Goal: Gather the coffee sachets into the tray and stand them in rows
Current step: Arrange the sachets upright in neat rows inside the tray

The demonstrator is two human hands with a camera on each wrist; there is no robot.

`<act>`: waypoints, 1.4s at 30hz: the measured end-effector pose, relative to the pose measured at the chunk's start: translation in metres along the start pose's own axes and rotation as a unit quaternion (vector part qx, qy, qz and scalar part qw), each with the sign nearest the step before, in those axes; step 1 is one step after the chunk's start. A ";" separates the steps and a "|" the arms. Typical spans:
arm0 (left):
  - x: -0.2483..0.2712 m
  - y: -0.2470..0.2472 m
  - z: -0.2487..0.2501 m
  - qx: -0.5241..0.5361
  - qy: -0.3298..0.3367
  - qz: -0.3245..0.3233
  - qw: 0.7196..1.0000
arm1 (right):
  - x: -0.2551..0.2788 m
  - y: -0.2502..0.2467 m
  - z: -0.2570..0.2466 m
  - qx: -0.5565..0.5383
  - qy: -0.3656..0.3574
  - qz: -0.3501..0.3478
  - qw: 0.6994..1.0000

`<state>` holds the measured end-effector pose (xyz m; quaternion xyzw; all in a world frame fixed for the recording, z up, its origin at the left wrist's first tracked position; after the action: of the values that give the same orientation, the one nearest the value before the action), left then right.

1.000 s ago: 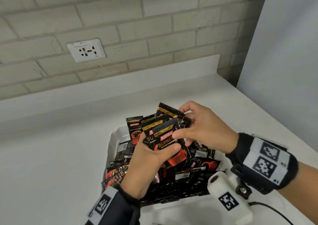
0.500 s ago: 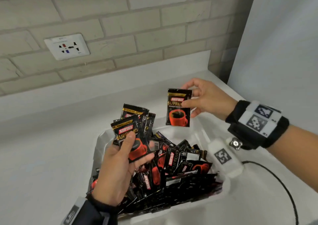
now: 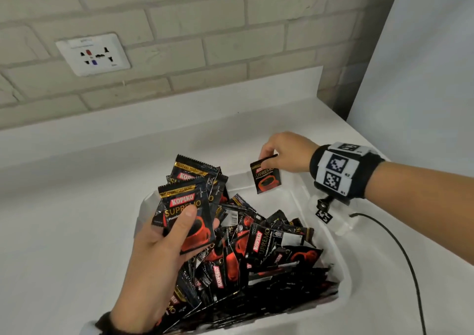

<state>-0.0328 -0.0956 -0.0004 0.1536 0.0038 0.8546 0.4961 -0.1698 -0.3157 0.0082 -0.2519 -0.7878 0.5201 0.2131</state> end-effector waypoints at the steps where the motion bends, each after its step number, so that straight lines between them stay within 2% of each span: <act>1: 0.000 0.001 0.000 -0.002 -0.002 -0.004 1.000 | -0.002 -0.001 0.001 -0.005 0.002 0.006 1.000; 4: 0.000 0.000 -0.002 -0.006 -0.008 -0.012 1.000 | -0.005 -0.001 0.005 -0.013 0.013 0.004 1.000; 14: -0.003 0.000 -0.005 -0.026 -0.022 -0.026 0.999 | -0.011 0.002 -0.002 0.108 -0.009 -0.024 0.994; 19: -0.001 0.000 -0.003 -0.020 -0.021 -0.031 0.999 | -0.016 0.003 -0.009 0.100 -0.013 -0.013 0.995; 33: -0.003 -0.002 -0.002 -0.008 -0.020 -0.023 0.999 | -0.018 0.002 -0.011 0.186 -0.012 -0.033 0.982; 36: -0.007 0.000 -0.003 0.004 -0.026 -0.023 0.999 | -0.014 -0.010 -0.017 0.175 -0.013 -0.022 0.984; 38: -0.010 0.002 -0.003 0.004 -0.035 -0.019 0.999 | -0.006 -0.023 -0.027 0.140 -0.026 0.027 0.989; 40: -0.012 0.006 -0.002 0.005 -0.036 -0.019 0.999 | 0.007 -0.033 -0.043 0.034 -0.057 0.079 0.995; 42: -0.013 0.012 -0.002 0.010 -0.030 -0.021 0.999 | 0.025 -0.036 -0.063 -0.114 -0.108 0.089 0.984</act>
<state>-0.0372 -0.1127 -0.0036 0.1840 0.0003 0.8388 0.5124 -0.1575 -0.2673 0.0665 -0.2861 -0.8346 0.4682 0.0496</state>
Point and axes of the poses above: each hand's wrist, its own x-axis away from the middle knuckle, its own y-axis out of the palm, z = x × y, the point moved 3 cm from there along -x, towards the middle knuckle, and after that the axes turned 8 degrees about -y, right-handed, at the moved point
